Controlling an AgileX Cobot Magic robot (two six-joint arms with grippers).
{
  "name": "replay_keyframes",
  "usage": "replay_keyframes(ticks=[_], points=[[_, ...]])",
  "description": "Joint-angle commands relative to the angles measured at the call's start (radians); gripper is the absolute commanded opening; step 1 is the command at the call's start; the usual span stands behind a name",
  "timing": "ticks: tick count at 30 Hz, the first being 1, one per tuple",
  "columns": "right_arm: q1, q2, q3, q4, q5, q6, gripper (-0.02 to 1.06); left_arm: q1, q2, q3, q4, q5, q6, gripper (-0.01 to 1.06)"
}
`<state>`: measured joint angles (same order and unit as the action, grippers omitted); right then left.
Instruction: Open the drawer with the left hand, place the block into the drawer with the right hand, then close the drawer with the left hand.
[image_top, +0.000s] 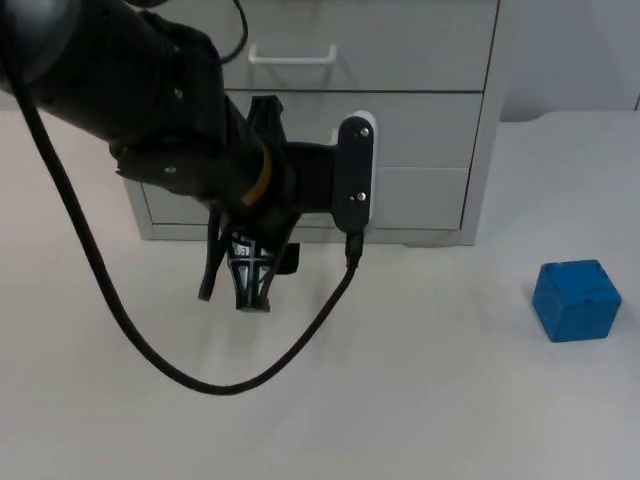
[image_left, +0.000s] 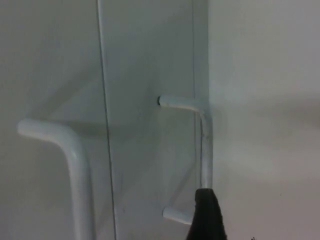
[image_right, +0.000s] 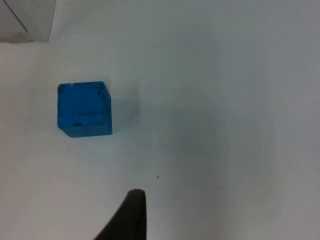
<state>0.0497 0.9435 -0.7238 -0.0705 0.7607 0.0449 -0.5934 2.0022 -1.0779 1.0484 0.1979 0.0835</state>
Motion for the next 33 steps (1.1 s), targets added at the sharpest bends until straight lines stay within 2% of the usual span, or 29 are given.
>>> replay_keyframes(ticks=[1, 3, 4, 9, 13, 22, 30, 33], points=[[-0.005, -0.001, 0.000, -0.006, -0.014, 0.000, 1.04, 0.002, 0.013, -0.008, 0.089, 0.007, -0.093, 0.58], [-0.005, -0.001, 0.000, -0.006, -0.017, 0.000, 1.04, 0.002, 0.027, -0.019, 0.161, 0.021, -0.171, 0.58], [-0.005, -0.001, 0.000, -0.006, -0.017, 0.000, 1.04, 0.002, 0.027, -0.019, 0.161, 0.021, -0.171, 0.58], [-0.005, -0.001, 0.000, -0.006, -0.018, 0.000, 1.04, 0.002, 0.057, -0.049, 0.360, 0.059, -0.393, 0.58], [-0.005, 0.001, 0.000, -0.006, -0.018, 0.000, 1.04, 0.002, 0.068, -0.051, 0.444, 0.054, -0.443, 0.58], [-0.005, 0.001, 0.000, -0.006, -0.023, 0.000, 1.04, 0.002, 0.131, -0.061, 0.519, 0.059, -0.493, 0.58], [-0.005, 0.001, 0.000, -0.006, -0.026, 0.011, 1.04, 0.002, 0.180, -0.112, 0.562, 0.106, -0.612, 0.57], [-0.005, 0.001, 0.000, -0.006, -0.026, 0.011, 1.04, 0.002, 0.201, -0.113, 0.563, 0.108, -0.612, 0.52]])
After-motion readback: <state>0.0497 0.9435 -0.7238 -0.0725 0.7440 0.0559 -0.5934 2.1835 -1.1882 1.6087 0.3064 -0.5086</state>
